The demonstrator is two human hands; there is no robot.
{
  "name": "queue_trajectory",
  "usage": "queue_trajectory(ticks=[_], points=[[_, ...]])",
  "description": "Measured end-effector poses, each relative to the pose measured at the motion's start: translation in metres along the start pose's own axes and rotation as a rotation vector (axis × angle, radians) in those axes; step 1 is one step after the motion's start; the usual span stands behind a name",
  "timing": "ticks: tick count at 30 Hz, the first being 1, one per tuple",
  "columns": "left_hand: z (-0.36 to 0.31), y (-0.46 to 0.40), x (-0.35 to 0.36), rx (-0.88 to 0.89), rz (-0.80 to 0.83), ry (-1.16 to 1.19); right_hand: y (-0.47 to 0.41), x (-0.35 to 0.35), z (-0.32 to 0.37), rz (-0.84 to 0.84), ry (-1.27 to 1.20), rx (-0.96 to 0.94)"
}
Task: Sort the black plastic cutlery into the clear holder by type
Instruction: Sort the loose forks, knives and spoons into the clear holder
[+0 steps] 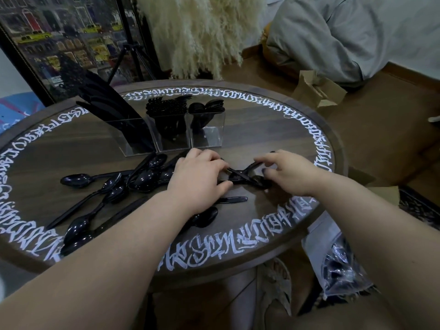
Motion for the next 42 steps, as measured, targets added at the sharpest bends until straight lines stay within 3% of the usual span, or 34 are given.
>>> queue_trajectory(ticks=[4,11,19,26,35,42], points=[[-0.008,-0.006,0.007,-0.003,-0.023,0.016,-0.009,0.001,-0.013,-0.132,0.105,0.025],[-0.009,-0.010,0.014,-0.058,0.000,0.020,-0.018,-0.003,-0.014,-0.218,0.320,-0.058],[-0.014,-0.017,0.017,-0.019,0.080,0.017,-0.012,-0.009,-0.033,-0.123,0.185,0.092],[-0.010,-0.017,0.018,-0.013,0.165,-0.007,-0.013,-0.020,-0.030,-0.250,-0.042,0.098],[-0.002,-0.012,0.016,-0.029,0.175,0.011,-0.036,-0.004,0.023,-0.303,0.066,-0.097],[0.010,-0.002,0.007,-0.063,0.130,0.009,-0.046,0.006,0.024,-0.229,0.023,-0.033]])
Point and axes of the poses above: each hand's wrist, its own y-axis away from the middle knuckle, its own x-axis out of the palm, z = x × y, the point moved 6 cm from there along -y, towards the middle knuckle, and after that the axes turned 12 degrees about x, right-handed, at the moved point
